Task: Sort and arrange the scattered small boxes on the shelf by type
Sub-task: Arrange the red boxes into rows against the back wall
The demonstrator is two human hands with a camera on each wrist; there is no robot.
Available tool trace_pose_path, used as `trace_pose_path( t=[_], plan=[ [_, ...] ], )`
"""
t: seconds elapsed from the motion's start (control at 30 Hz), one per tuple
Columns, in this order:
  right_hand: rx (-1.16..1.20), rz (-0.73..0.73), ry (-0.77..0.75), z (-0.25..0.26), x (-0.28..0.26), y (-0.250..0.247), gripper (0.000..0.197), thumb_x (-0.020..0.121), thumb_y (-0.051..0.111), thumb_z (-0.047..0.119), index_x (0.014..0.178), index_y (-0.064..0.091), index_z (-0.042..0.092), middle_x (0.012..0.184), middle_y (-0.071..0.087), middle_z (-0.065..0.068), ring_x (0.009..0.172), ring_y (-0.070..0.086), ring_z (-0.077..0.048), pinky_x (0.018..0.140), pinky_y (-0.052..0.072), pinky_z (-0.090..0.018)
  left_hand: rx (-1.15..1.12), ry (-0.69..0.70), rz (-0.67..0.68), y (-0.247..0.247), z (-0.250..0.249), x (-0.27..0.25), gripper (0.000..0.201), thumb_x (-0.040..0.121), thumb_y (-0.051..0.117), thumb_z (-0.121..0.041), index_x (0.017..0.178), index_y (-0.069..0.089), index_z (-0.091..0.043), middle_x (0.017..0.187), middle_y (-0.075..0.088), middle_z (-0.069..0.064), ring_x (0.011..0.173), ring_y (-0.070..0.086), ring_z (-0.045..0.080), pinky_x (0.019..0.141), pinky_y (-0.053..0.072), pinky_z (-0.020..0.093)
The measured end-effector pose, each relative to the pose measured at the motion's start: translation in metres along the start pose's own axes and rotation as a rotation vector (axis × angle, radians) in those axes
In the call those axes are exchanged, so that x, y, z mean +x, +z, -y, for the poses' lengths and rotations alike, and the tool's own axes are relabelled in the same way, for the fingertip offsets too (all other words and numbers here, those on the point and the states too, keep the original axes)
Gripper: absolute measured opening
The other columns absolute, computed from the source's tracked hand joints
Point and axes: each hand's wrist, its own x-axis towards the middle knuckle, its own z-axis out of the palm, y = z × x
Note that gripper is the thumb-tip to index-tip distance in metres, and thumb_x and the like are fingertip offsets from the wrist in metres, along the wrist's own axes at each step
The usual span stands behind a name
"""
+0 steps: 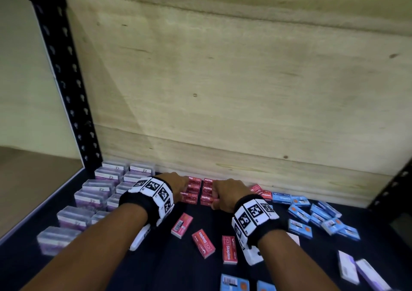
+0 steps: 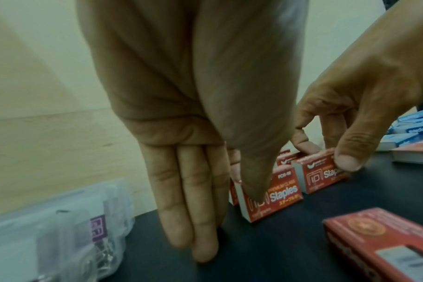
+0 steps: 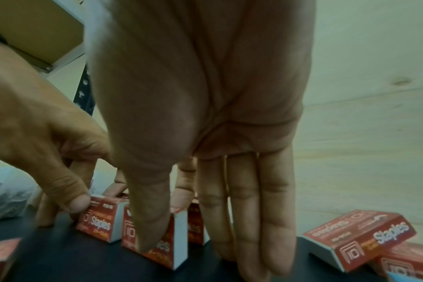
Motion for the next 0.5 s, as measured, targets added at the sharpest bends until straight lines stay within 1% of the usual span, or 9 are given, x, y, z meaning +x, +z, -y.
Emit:
trace_pose_path(
  t=[0.1, 0.27, 0.33, 0.43, 0.5],
  plan=[
    [-0.029, -0.003, 0.002, 0.0005, 0.0023, 0.0017, 0.035, 0.091, 0.068, 0.03, 0.12, 0.058, 0.012, 0.119, 0.064, -0.01, 0.109, 0.06, -0.029, 0.089, 0.048, -0.037, -0.003, -0.003, 0.001, 0.0014, -0.0002, 0.0022, 0.039, 0.096, 0.055, -0.024, 0.131, 0.043, -0.013, 0.12, 0.061, 0.013, 0.105, 0.061, 0.03, 0.078, 0.047, 0.033],
    [-0.036, -0.007, 0.0, -0.0016, 0.0055, 0.004, 0.033, 0.09, 0.068, 0.03, 0.117, 0.058, 0.013, 0.117, 0.064, -0.008, 0.107, 0.06, -0.028, 0.088, 0.048, -0.036, -0.03, -0.009, -0.008, 0.0014, -0.0003, 0.0022, 0.039, 0.097, 0.054, -0.024, 0.133, 0.043, -0.014, 0.123, 0.061, 0.01, 0.108, 0.06, 0.028, 0.078, 0.044, 0.029],
    [-0.029, -0.006, 0.005, -0.0016, 0.0059, 0.0044, 0.033, 0.09, 0.068, 0.03, 0.117, 0.058, 0.014, 0.116, 0.065, -0.008, 0.106, 0.061, -0.028, 0.088, 0.048, -0.036, -0.027, -0.017, -0.004, 0.0012, -0.0002, 0.0024, 0.039, 0.096, 0.055, -0.024, 0.132, 0.043, -0.015, 0.122, 0.061, 0.01, 0.108, 0.06, 0.028, 0.079, 0.045, 0.03],
    [-0.002, -0.006, 0.014, -0.0031, 0.0061, 0.0054, 0.034, 0.089, 0.069, 0.03, 0.117, 0.058, 0.014, 0.116, 0.065, -0.006, 0.105, 0.061, -0.027, 0.09, 0.051, -0.037, -0.021, -0.027, 0.0, 0.0015, -0.0001, 0.0039, 0.037, 0.096, 0.056, -0.025, 0.13, 0.044, -0.015, 0.119, 0.062, 0.01, 0.105, 0.061, 0.028, 0.082, 0.048, 0.031],
    [0.005, -0.007, 0.013, -0.0042, 0.0056, 0.0055, 0.035, 0.089, 0.07, 0.03, 0.117, 0.058, 0.014, 0.116, 0.065, -0.006, 0.105, 0.061, -0.026, 0.091, 0.051, -0.037, -0.017, -0.031, 0.003, 0.001, -0.0004, 0.0044, 0.038, 0.096, 0.056, -0.025, 0.131, 0.044, -0.015, 0.121, 0.061, 0.01, 0.107, 0.06, 0.027, 0.082, 0.047, 0.031]
  ],
)
